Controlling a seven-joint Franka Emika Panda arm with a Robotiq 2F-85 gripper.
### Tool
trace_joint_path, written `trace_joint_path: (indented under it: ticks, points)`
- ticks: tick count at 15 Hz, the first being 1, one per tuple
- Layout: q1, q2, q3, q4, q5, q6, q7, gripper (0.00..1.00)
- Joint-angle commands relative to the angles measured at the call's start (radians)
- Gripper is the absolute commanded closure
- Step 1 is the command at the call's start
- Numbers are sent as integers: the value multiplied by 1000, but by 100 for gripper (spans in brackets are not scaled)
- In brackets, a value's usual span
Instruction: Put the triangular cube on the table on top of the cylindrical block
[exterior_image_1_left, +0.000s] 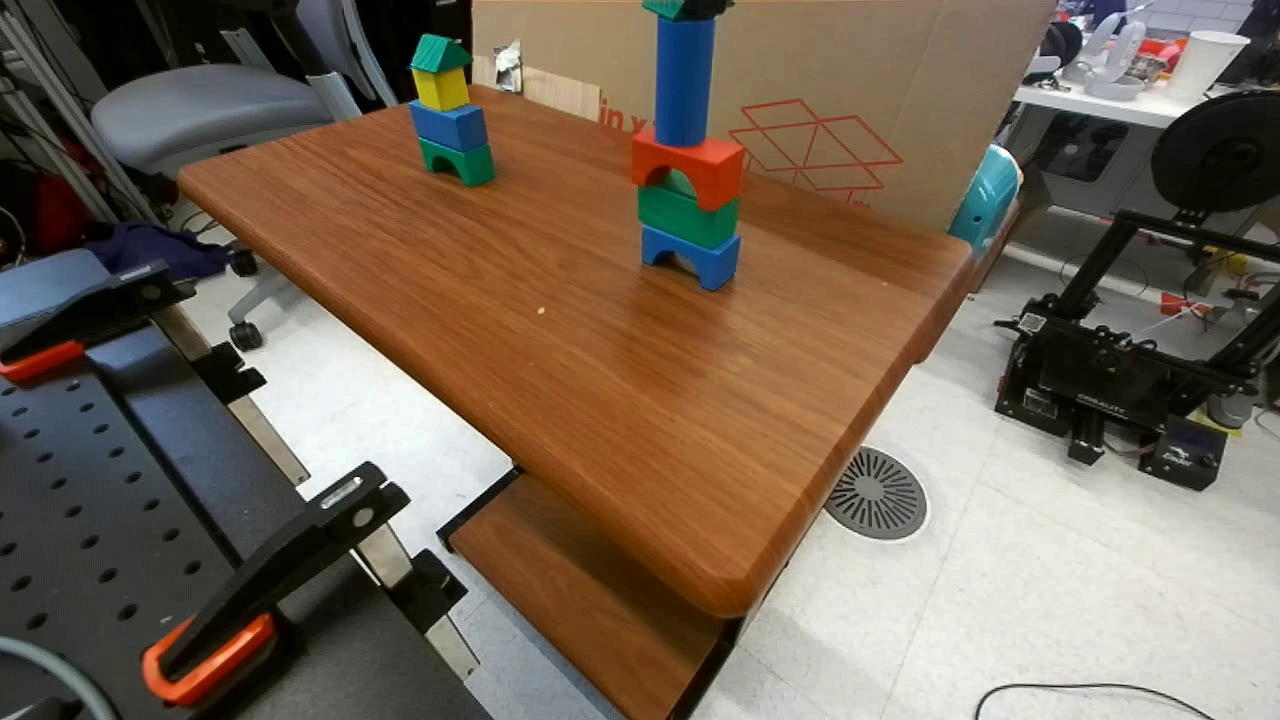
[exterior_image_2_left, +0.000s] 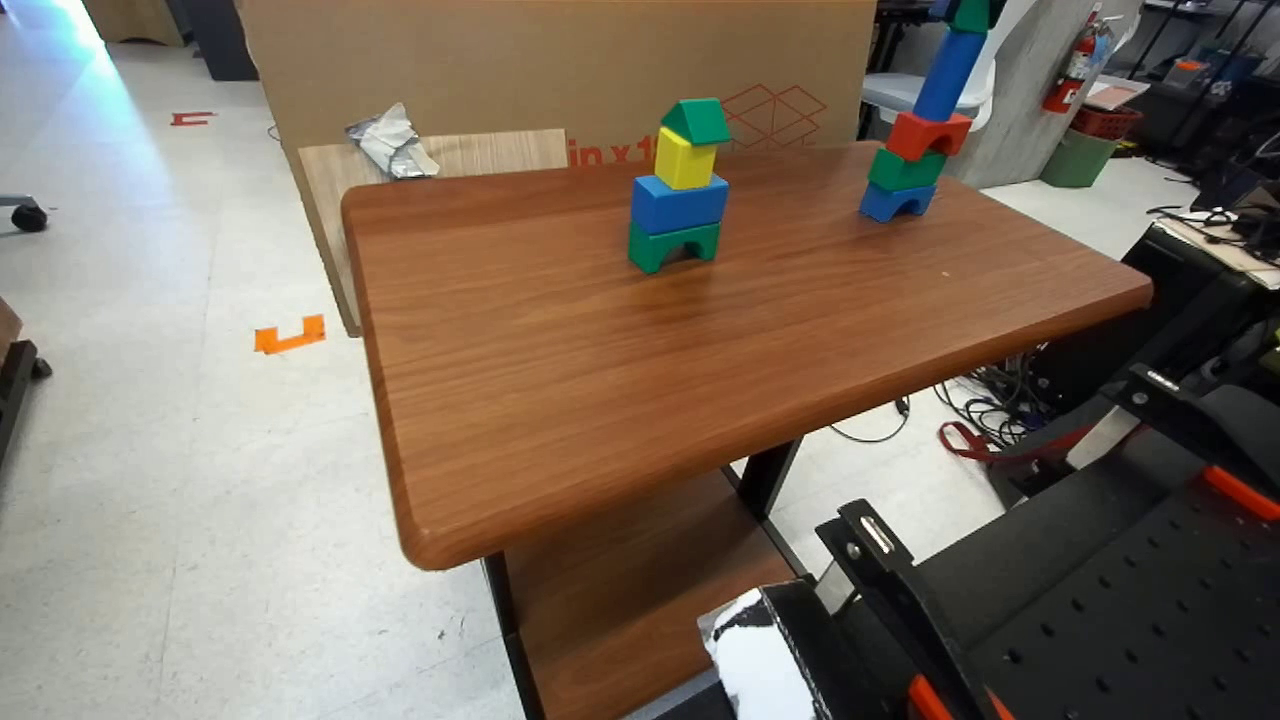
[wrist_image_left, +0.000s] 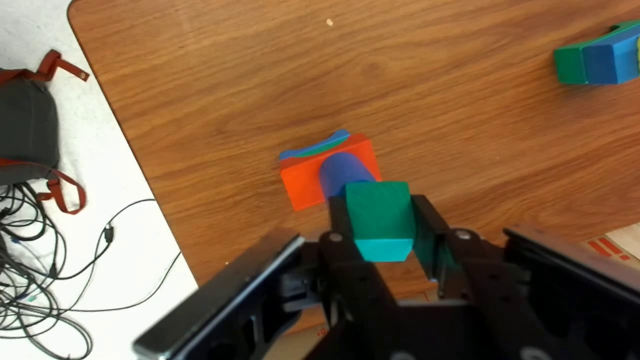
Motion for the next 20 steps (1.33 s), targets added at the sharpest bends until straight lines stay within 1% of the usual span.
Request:
trace_joint_path:
  ticks: [1,2,3,6,7,8,12,16,18,19,20]
  points:
    - [-7,10,4,29,20,-33,16,42]
    - [-8,9,4,28,21,-33,16,40]
    - [-9,6,3,25,23,-33,19,34]
    - [-10,-11,2,8,24,-26,22,11]
    - [-10,-23,2,-3,24,-24,22,4]
    - [-9,-39,3,-21,23,-19,18,0]
    - [-1,-157,3,-148,6,16,2,0]
    - [8,-306,0,-330,-26,39,-18,0]
    - [8,-356,-4,-405,-45,52,-6,0]
    - [7,-274,-1,-298,-19,4,-2,0]
    - [7,-301,-2,-336,-24,11,-2,0]
